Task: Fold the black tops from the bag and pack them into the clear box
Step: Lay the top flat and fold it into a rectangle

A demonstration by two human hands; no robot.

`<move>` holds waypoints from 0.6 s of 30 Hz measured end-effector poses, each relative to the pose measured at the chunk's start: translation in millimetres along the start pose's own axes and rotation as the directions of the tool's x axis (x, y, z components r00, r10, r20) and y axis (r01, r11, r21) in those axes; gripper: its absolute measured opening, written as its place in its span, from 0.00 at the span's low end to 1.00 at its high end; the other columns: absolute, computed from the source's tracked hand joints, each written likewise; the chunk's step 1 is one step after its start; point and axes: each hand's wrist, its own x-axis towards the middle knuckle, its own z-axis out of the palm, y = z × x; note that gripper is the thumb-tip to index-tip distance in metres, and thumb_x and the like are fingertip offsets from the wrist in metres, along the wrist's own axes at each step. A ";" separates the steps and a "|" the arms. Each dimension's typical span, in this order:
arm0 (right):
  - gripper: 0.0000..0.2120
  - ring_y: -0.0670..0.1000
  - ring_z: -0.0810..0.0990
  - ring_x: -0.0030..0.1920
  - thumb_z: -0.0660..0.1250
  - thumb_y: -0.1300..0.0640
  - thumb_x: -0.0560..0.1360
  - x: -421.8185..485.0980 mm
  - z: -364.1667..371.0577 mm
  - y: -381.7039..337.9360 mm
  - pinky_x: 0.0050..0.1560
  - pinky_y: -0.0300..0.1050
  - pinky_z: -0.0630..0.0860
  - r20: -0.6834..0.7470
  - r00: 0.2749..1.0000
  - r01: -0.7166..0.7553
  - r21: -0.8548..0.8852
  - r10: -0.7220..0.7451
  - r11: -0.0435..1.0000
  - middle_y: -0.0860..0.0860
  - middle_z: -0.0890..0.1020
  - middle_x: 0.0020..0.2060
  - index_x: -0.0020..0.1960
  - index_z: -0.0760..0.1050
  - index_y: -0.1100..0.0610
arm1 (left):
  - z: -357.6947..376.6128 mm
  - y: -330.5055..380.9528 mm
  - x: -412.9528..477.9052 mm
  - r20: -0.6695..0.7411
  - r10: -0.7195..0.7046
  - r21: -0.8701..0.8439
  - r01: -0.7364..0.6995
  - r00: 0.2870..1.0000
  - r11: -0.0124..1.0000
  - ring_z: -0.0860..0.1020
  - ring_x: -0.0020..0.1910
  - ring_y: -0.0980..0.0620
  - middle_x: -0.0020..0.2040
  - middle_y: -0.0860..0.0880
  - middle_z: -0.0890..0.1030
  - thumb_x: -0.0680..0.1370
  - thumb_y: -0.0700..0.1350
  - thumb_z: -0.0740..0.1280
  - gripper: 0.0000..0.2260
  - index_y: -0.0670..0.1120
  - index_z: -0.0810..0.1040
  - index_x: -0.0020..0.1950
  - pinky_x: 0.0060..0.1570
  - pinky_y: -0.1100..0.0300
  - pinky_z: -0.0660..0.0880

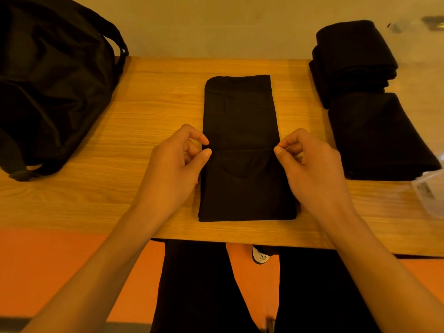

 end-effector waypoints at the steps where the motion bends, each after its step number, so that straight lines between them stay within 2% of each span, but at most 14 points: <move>1: 0.00 0.42 0.78 0.40 0.66 0.52 0.81 -0.2 -0.2 -0.4 0.39 0.37 0.76 -0.002 1.000 0.001 -0.001 -0.001 1.000 0.40 0.79 0.38 0.51 0.76 0.47 | 0.6 -0.9 -0.7 -0.015 0.014 -0.010 -0.014 1.000 1.000 0.78 0.31 0.53 0.37 0.51 0.79 0.81 0.43 0.69 0.05 0.53 0.77 0.54 0.32 0.59 0.73; 5: 0.01 0.43 0.79 0.38 0.66 0.52 0.81 -0.6 0.5 -2.3 0.39 0.40 0.77 -0.027 1.000 0.011 -0.001 -0.011 1.000 0.42 0.79 0.35 0.51 0.76 0.48 | 3.6 -1.0 -3.4 -0.046 0.053 -0.016 -0.054 0.998 0.998 0.81 0.38 0.49 0.38 0.53 0.79 0.81 0.44 0.69 0.05 0.52 0.77 0.56 0.37 0.45 0.79; 7: 0.01 0.44 0.79 0.38 0.66 0.52 0.81 -0.8 1.7 -3.1 0.39 0.42 0.78 -0.033 0.999 0.009 -0.012 -0.010 1.000 0.42 0.79 0.35 0.51 0.76 0.48 | 5.2 -0.2 -4.0 -0.063 0.060 0.004 -0.060 0.996 0.998 0.81 0.39 0.49 0.39 0.52 0.79 0.81 0.44 0.69 0.05 0.51 0.78 0.57 0.40 0.43 0.80; 9: 0.01 0.44 0.79 0.38 0.66 0.52 0.81 -0.7 2.0 -3.1 0.39 0.43 0.79 -0.036 0.999 0.009 -0.021 -0.009 1.000 0.42 0.79 0.35 0.51 0.76 0.48 | 6.7 0.1 -3.7 -0.086 0.069 0.023 -0.067 0.994 0.997 0.80 0.38 0.51 0.39 0.52 0.79 0.81 0.44 0.69 0.05 0.50 0.78 0.56 0.40 0.47 0.80; 11: 0.01 0.44 0.79 0.37 0.66 0.53 0.81 -0.4 1.7 -2.8 0.39 0.42 0.78 -0.042 0.999 0.010 -0.027 -0.011 1.000 0.42 0.79 0.35 0.51 0.76 0.49 | 8.4 0.3 -3.6 -0.111 0.077 0.041 -0.073 0.991 0.997 0.79 0.36 0.52 0.39 0.52 0.79 0.81 0.44 0.69 0.04 0.50 0.78 0.55 0.37 0.55 0.79; 14: 0.01 0.42 0.79 0.38 0.67 0.52 0.81 -0.7 1.7 -2.5 0.37 0.36 0.75 -0.057 0.998 0.000 -0.006 0.000 1.000 0.41 0.79 0.37 0.51 0.77 0.49 | 9.9 -0.3 -4.1 -0.154 0.088 0.078 -0.077 0.984 0.994 0.78 0.35 0.55 0.37 0.53 0.79 0.80 0.44 0.71 0.02 0.51 0.79 0.51 0.35 0.66 0.72; 16: 0.01 0.41 0.79 0.39 0.67 0.52 0.81 -1.2 2.4 -2.6 0.37 0.34 0.74 -0.078 0.997 -0.007 0.007 0.007 1.000 0.40 0.79 0.38 0.51 0.78 0.48 | 10.3 -0.3 -3.7 -0.167 0.081 0.076 -0.069 0.983 0.995 0.78 0.36 0.56 0.37 0.54 0.80 0.80 0.45 0.71 0.03 0.52 0.79 0.49 0.35 0.67 0.73; 18: 0.02 0.42 0.79 0.40 0.68 0.51 0.80 -2.9 3.4 -2.5 0.39 0.37 0.77 -0.087 0.996 -0.006 -0.001 0.006 1.000 0.41 0.80 0.41 0.53 0.77 0.47 | 10.4 1.2 -5.0 -0.181 0.100 0.120 -0.079 0.978 0.990 0.78 0.37 0.57 0.38 0.55 0.79 0.80 0.47 0.70 0.01 0.51 0.79 0.49 0.35 0.67 0.73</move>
